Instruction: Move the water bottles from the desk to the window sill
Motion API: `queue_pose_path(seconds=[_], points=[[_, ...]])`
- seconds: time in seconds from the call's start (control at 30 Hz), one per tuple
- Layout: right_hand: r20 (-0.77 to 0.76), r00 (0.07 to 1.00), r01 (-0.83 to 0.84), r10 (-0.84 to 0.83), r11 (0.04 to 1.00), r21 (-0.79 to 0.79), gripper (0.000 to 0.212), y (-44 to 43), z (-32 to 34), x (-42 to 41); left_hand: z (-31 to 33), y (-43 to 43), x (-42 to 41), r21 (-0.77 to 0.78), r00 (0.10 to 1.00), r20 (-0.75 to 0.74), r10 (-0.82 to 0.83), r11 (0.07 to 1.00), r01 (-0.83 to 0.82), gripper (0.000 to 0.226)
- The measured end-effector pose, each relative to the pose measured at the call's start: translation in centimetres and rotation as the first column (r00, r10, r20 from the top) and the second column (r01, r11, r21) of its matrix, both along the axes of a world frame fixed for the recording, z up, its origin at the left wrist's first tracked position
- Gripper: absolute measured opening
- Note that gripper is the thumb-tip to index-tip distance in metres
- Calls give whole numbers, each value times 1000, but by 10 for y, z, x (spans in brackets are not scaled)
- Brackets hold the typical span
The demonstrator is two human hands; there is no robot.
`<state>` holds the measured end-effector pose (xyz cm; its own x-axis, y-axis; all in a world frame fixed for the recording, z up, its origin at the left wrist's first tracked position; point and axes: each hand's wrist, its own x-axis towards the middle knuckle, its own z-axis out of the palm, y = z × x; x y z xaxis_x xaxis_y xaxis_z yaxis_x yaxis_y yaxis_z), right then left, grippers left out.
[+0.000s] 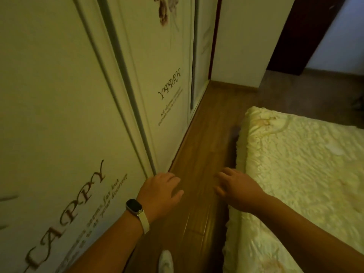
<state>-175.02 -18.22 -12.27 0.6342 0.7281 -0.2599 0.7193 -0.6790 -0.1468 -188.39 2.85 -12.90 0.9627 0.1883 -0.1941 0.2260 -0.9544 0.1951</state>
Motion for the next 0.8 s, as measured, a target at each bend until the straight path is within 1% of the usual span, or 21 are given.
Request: queue_pose_path(seconds=[0.13,0.17,0.23,0.27,0.3,0.4,0.5,0.53,0.63,0.67,0.8], points=[[68,996,58,-59,998,10,53,45,18,30,15,53,52,9,994,29,-103,995,102,50],[83,993,82,-82,997,12,56,54,23,37,20,64,65,7,991,46,-122,993,122,50],[87,987,133,-136,990,45,71,68,31,51,29,82,89,6,985,86,-152,988,152,49],[87,983,155,-160,986,64,75,72,34,58,32,88,101,13,980,103,-170,985,169,49],[93,979,175,-182,981,78,72,75,38,65,36,92,112,21,975,113,-190,982,189,49],[104,965,227,-240,966,120,53,78,47,88,39,101,149,34,962,122,-244,970,242,49],[96,946,292,-308,944,152,50,73,49,113,35,105,188,46,949,133,-284,959,280,50],[97,940,310,-326,938,156,49,70,48,122,33,106,201,43,948,137,-289,957,286,53],[70,925,357,-373,918,173,45,63,35,155,28,106,242,23,941,174,-289,957,290,71],[60,922,368,-383,913,176,46,62,30,168,25,105,256,25,942,179,-285,958,285,73],[32,927,361,-374,912,197,62,60,8,236,16,99,319,41,950,146,-275,961,272,75]])
